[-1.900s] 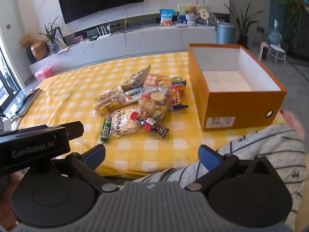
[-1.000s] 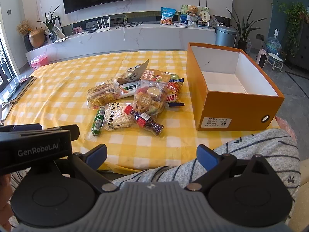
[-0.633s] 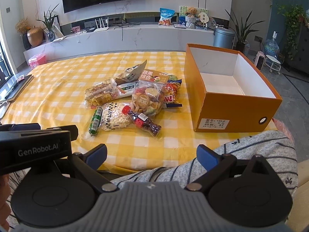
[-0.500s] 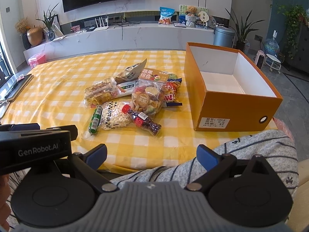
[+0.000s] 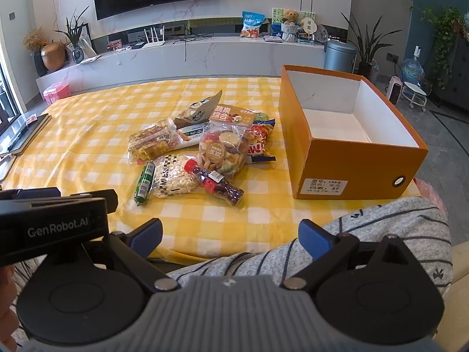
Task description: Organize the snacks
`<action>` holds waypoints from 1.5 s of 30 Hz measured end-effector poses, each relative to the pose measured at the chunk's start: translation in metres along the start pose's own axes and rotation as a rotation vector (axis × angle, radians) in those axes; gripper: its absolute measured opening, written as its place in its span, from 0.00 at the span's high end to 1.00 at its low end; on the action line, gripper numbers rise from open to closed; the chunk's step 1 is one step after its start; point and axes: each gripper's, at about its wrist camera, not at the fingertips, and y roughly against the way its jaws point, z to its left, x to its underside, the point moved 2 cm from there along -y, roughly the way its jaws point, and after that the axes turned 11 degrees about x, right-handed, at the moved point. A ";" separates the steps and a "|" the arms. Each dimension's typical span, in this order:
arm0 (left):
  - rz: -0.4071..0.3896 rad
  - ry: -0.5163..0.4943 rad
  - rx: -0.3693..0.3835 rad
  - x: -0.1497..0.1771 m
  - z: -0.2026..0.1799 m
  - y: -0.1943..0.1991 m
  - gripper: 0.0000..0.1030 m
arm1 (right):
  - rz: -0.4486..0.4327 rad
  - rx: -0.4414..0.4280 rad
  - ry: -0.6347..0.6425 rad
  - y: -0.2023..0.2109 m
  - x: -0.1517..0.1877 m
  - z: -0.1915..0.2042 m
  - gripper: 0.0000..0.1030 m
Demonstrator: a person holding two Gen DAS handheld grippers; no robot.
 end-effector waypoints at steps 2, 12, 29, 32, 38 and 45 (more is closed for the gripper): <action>0.002 0.002 0.001 0.000 0.000 0.000 0.18 | -0.002 0.002 0.002 0.000 0.000 0.000 0.06; 0.021 0.008 -0.009 0.000 0.000 -0.004 0.18 | 0.008 0.008 0.016 -0.001 0.001 0.001 0.06; 0.023 0.001 -0.020 -0.001 0.002 -0.004 0.18 | 0.007 0.008 0.021 -0.003 -0.001 0.002 0.06; 0.028 0.005 -0.018 -0.003 0.003 -0.005 0.18 | 0.012 -0.014 0.024 -0.006 -0.004 0.004 0.06; 0.055 0.006 -0.021 -0.018 0.008 -0.018 0.18 | 0.035 -0.025 0.029 -0.018 -0.015 0.009 0.07; 0.098 0.040 -0.003 -0.035 0.020 -0.043 0.18 | 0.062 -0.033 0.031 -0.042 -0.034 0.015 0.07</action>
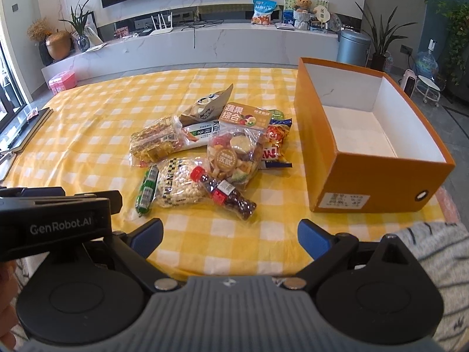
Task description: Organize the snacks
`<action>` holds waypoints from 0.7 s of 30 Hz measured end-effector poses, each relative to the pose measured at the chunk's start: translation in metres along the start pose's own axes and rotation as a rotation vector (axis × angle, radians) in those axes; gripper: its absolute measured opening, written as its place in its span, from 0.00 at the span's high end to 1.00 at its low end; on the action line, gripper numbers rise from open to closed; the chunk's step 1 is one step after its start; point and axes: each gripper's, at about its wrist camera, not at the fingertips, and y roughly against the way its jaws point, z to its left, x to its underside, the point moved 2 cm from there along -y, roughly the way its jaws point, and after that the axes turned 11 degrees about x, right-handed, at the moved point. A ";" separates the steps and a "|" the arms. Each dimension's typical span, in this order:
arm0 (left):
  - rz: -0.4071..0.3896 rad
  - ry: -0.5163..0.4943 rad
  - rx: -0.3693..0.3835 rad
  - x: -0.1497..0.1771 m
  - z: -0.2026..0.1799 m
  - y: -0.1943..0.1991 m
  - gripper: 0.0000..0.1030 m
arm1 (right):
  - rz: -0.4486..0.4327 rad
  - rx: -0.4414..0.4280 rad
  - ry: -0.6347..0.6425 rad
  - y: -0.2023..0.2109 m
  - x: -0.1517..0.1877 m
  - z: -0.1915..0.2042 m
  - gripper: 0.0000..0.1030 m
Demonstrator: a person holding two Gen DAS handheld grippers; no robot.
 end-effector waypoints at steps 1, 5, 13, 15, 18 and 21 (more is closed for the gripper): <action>0.007 0.004 0.004 -0.002 0.001 -0.004 0.18 | 0.001 0.005 0.003 -0.003 -0.003 0.001 0.07; 0.038 -0.011 0.021 -0.010 0.004 -0.018 0.18 | 0.010 0.001 0.031 -0.017 -0.011 0.003 0.08; 0.151 0.020 0.059 -0.021 0.018 -0.059 0.18 | 0.062 0.021 0.095 -0.056 -0.024 0.012 0.24; 0.168 0.033 0.060 -0.024 0.022 -0.069 0.18 | 0.072 0.036 0.133 -0.067 -0.027 0.016 0.28; 0.200 0.050 0.056 -0.028 0.027 -0.084 0.18 | 0.089 0.046 0.180 -0.083 -0.029 0.021 0.35; 0.236 0.049 0.041 -0.032 0.031 -0.098 0.19 | 0.133 0.041 0.210 -0.101 -0.030 0.026 0.43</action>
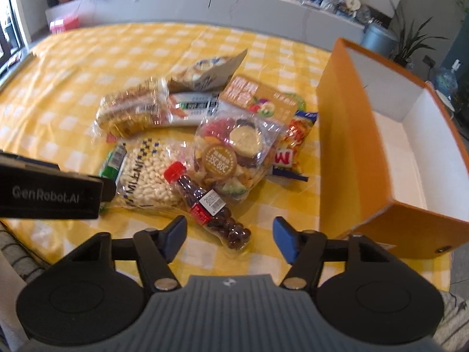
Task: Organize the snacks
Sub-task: 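Grasp the green sausage stick with the left gripper while the right gripper grasps the red-capped bottle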
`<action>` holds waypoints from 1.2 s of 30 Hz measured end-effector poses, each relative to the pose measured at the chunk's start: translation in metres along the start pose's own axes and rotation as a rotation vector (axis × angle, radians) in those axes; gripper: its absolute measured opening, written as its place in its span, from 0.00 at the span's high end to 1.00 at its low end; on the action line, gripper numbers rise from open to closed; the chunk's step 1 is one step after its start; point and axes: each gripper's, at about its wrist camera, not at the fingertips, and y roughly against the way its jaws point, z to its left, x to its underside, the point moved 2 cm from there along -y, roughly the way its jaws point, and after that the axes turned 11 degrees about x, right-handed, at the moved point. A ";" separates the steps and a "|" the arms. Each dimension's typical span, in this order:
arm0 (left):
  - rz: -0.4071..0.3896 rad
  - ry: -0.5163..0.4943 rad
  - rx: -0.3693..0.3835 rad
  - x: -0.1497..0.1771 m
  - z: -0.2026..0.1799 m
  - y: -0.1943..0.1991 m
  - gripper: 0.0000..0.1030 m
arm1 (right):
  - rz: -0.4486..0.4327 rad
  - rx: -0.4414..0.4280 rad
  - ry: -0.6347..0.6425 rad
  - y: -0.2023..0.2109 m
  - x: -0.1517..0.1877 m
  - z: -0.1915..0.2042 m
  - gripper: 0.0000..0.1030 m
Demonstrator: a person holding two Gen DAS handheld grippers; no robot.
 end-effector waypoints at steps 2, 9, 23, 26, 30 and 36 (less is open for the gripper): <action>0.016 -0.006 -0.001 -0.003 0.001 -0.005 0.20 | 0.027 -0.007 0.014 -0.009 -0.001 0.003 0.43; 0.067 -0.008 0.001 -0.005 0.006 -0.024 0.20 | 0.070 -0.018 0.021 -0.031 -0.004 0.010 0.44; 0.092 0.002 -0.008 -0.002 0.018 -0.036 0.20 | 0.137 -0.077 0.104 -0.028 0.011 0.013 0.63; 0.102 0.006 -0.019 -0.001 0.021 -0.041 0.25 | 0.150 -0.070 0.069 -0.032 0.013 0.008 0.59; 0.076 0.017 -0.017 -0.002 0.024 -0.040 0.26 | 0.131 -0.066 0.055 -0.035 0.007 0.007 0.52; 0.084 -0.038 -0.089 -0.008 0.020 -0.042 0.67 | 0.062 -0.100 0.084 -0.031 0.001 0.019 0.39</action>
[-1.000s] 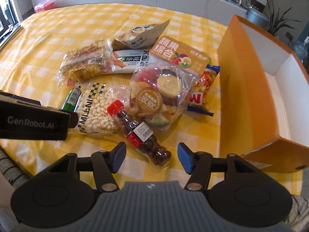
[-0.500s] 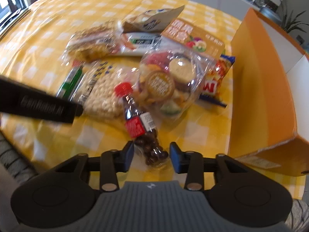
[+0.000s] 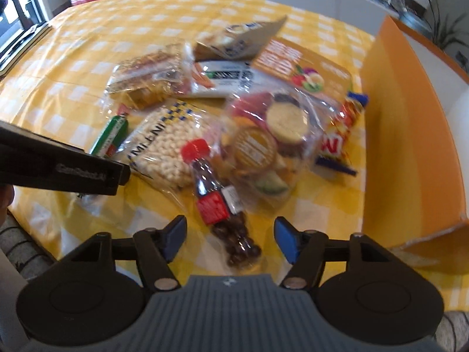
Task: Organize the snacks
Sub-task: 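Grasp the green sausage stick with the left gripper while the right gripper grasps the red-capped bottle, then carry the sausage and bottle into the orange box and open both grippers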
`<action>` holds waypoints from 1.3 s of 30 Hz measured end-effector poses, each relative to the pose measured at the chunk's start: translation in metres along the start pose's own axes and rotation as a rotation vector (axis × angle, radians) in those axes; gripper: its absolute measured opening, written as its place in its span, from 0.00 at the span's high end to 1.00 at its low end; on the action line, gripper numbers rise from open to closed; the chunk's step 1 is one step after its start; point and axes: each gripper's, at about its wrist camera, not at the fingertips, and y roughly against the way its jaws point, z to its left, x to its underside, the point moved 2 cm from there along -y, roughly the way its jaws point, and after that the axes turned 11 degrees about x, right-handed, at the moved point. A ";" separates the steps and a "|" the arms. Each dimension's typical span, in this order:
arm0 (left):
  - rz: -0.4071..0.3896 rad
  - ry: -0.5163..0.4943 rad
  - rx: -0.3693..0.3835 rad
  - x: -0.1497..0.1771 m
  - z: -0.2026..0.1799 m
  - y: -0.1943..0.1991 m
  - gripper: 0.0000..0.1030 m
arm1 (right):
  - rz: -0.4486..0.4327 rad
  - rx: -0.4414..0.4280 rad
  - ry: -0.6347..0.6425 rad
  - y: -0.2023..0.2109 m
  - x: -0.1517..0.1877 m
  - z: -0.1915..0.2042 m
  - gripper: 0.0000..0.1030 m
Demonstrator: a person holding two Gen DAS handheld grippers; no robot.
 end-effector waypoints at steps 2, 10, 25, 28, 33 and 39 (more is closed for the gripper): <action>-0.002 -0.010 0.012 0.000 -0.001 0.000 0.73 | 0.001 -0.003 -0.004 -0.001 0.000 0.002 0.46; 0.008 0.039 0.030 0.004 0.003 0.005 0.76 | 0.033 -0.025 -0.058 0.001 0.001 -0.006 0.67; -0.069 0.021 0.101 0.033 -0.017 0.063 0.76 | -0.080 -0.055 -0.100 0.061 0.018 -0.005 0.72; -0.085 -0.001 0.098 0.039 -0.025 0.073 0.76 | -0.099 -0.045 -0.119 0.071 0.022 -0.006 0.72; -0.102 -0.024 0.112 0.048 -0.038 0.087 0.76 | -0.155 -0.040 -0.143 0.092 0.026 -0.012 0.72; -0.144 -0.048 0.158 0.043 -0.061 0.104 0.76 | -0.234 -0.034 -0.205 0.123 0.029 -0.037 0.72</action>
